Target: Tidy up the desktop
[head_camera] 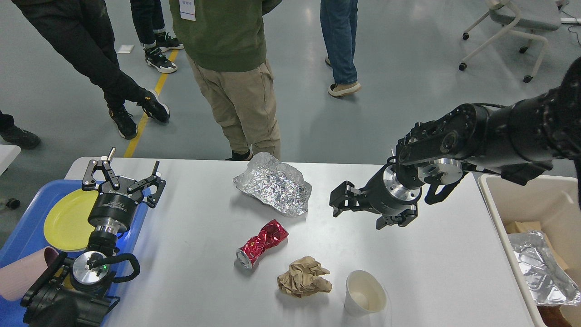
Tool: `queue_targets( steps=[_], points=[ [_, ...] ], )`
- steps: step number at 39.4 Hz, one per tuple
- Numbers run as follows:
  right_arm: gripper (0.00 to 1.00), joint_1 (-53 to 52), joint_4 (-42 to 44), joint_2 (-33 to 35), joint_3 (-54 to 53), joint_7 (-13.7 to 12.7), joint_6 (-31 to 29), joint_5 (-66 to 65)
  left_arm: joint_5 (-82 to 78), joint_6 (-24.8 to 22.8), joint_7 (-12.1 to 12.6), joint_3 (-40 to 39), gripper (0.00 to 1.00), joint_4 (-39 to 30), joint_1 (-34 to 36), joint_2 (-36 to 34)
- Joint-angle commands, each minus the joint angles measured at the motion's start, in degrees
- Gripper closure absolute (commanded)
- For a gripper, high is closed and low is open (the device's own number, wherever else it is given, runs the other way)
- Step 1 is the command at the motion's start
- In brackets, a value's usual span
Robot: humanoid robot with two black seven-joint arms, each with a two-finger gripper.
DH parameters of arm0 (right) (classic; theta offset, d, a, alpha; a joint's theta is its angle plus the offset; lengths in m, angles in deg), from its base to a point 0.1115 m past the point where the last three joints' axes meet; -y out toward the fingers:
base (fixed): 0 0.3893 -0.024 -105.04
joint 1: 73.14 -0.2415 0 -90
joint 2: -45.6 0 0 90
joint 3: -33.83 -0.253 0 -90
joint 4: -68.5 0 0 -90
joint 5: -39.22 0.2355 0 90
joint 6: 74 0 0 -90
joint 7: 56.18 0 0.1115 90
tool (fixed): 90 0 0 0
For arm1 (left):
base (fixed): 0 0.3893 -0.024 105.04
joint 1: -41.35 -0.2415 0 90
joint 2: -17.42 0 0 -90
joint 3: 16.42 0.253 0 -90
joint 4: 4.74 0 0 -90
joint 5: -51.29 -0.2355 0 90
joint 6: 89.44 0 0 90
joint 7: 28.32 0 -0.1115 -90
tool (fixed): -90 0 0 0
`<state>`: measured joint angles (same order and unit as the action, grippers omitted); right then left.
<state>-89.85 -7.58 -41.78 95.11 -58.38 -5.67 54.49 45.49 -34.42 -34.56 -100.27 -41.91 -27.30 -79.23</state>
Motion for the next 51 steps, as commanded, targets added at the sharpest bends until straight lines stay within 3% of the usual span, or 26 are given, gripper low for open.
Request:
queue_targets(
  steps=[1, 11, 25, 33, 39, 44, 47, 51],
  points=[
    [0.00, 3.78, 1.63, -1.12, -2.30, -0.01, 3.47, -0.06, 0.00, 0.00, 0.00, 0.00, 0.04, 0.00, 0.00, -0.03],
    [0.00, 21.09, 17.52, -5.52, -8.72, -0.09, 19.99, 0.64, 0.00, 0.00, 0.00, 0.00, 0.04, 0.00, 0.00, 0.06],
    [0.00, 37.36, 44.51, -13.08, -12.59, -0.09, 20.79, 0.38, 0.00, 0.00, 0.00, 0.00, 0.04, 0.00, 0.00, -0.03],
    [0.00, 40.80, 49.98, -13.08, -14.26, 0.26, 21.49, 0.12, 0.00, 0.00, 0.00, 0.00, 0.04, 0.00, 0.00, -0.03],
    [0.00, 40.89, 49.19, -13.08, -14.26, 3.06, 21.32, -0.94, 0.00, 0.09, 0.00, 0.00, 0.04, 0.00, 0.00, 0.06],
    [0.00, 41.23, 48.75, -13.08, -14.35, 8.42, 21.32, -4.09, 0.00, 0.00, 0.00, 0.00, 0.04, 0.00, 0.00, 0.06],
    [0.00, 41.41, 48.75, -13.08, -14.44, 9.40, 21.32, -4.72, 0.00, 0.09, 0.00, 0.00, 0.04, 0.00, 0.00, -0.03],
    [0.00, 41.68, 47.70, -13.17, -14.44, 13.43, 21.23, -5.24, 0.00, 0.09, 0.00, 0.00, 0.04, 0.00, 0.00, -0.03]
  ],
)
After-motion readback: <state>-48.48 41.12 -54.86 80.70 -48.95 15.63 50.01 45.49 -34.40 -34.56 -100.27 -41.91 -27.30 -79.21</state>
